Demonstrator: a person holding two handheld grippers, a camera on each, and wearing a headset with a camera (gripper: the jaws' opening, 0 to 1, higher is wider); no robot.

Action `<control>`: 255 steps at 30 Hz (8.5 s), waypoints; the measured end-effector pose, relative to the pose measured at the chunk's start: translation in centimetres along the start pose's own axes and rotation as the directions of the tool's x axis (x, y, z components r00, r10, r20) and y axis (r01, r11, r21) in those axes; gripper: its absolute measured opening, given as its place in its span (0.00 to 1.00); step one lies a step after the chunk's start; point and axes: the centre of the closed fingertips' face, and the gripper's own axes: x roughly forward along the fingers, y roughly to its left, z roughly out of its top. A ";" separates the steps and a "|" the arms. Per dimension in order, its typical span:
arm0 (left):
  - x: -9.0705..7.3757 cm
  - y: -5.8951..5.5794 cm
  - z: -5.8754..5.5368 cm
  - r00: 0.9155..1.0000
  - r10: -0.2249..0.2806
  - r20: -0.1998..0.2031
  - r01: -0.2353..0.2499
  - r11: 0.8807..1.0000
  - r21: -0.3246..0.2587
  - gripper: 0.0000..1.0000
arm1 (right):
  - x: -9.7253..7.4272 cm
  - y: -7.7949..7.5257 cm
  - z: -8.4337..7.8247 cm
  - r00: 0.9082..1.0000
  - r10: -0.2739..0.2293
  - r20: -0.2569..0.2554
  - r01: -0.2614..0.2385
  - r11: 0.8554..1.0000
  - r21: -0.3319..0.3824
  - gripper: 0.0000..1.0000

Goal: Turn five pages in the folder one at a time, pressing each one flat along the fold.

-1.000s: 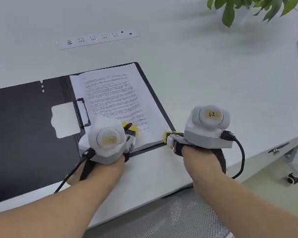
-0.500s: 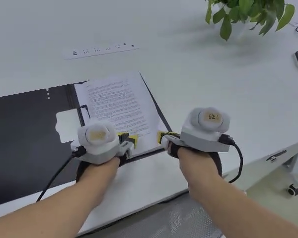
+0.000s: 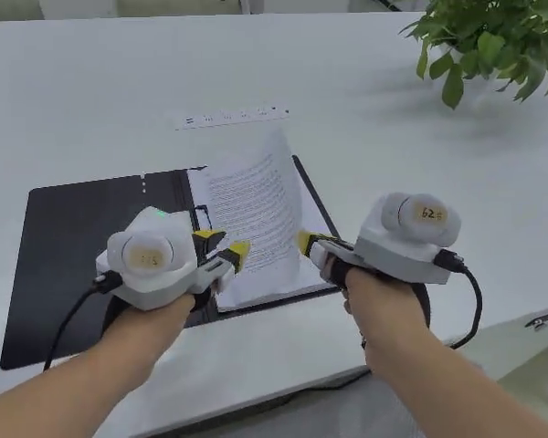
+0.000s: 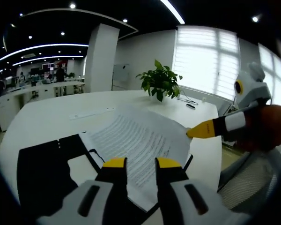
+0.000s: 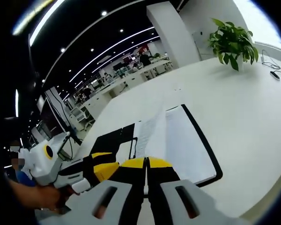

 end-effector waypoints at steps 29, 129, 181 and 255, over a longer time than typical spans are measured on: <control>-13.1 9.0 1.4 0.970 0.223 0.101 -0.224 0.975 0.001 0.23 | 6.4 16.6 -8.3 0.935 0.259 -0.242 -0.312 0.926 -0.213 0.00; -8.6 11.0 -12.2 0.916 0.338 -0.217 -0.356 0.933 -0.050 0.13 | 18.6 5.2 -4.7 0.967 0.199 -0.159 -0.243 0.907 -0.345 0.00; -8.3 10.8 -12.1 0.915 0.353 -0.194 -0.375 0.923 -0.089 0.10 | 27.5 2.1 -0.4 0.975 0.193 -0.114 -0.221 0.918 -0.331 0.00; -8.4 10.4 -11.9 0.911 0.355 -0.210 -0.370 0.928 -0.036 0.07 | 5.4 3.4 -12.8 0.825 0.368 -0.429 -0.442 0.893 -0.082 0.00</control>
